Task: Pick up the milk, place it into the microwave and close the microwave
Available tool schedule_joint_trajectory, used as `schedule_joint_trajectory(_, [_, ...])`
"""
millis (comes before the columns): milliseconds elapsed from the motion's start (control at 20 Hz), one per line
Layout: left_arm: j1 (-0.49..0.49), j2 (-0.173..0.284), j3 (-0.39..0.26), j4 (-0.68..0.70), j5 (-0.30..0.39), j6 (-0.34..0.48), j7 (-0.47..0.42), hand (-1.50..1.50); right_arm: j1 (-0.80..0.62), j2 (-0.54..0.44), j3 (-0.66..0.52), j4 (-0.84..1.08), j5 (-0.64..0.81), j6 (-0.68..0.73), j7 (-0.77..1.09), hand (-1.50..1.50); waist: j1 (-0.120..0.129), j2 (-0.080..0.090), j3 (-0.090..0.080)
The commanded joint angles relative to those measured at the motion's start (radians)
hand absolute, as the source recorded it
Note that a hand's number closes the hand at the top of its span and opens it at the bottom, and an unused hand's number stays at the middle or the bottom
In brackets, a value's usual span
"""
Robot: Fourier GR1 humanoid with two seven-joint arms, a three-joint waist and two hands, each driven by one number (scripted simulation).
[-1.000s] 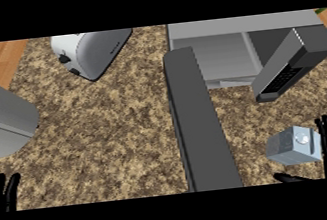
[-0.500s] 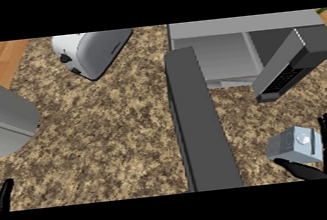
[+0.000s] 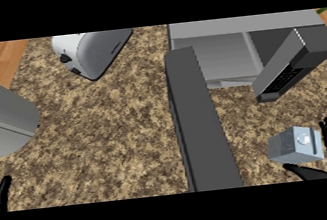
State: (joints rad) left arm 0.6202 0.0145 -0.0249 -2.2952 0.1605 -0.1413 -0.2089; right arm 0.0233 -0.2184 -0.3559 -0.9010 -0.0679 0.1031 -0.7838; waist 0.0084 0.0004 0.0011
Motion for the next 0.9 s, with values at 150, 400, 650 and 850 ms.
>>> schedule_joint_trajectory(150, [-0.017,-0.013,-0.014,0.001,-0.013,0.015,0.011,-1.5,-0.03,0.0,0.113,0.03,-0.025,0.315,-0.046,-1.5,-0.001,-0.001,0.0])
schedule_joint_trajectory(400, [-0.004,-0.014,-0.011,0.034,-0.006,-0.008,-0.014,-1.5,0.007,0.032,0.099,-0.047,-0.02,0.2,-0.135,1.5,-0.006,-0.003,-0.001])
schedule_joint_trajectory(650, [0.023,-0.007,0.031,0.032,0.044,-0.041,-0.03,-1.5,-0.061,0.061,0.038,-0.017,0.013,-0.037,-0.172,1.5,0.0,-0.002,-0.001])
schedule_joint_trajectory(850, [0.007,0.001,0.031,-0.015,0.065,-0.046,0.036,-1.5,-0.113,0.088,0.07,0.007,-0.018,0.034,-0.169,1.5,0.0,-0.001,-0.001])
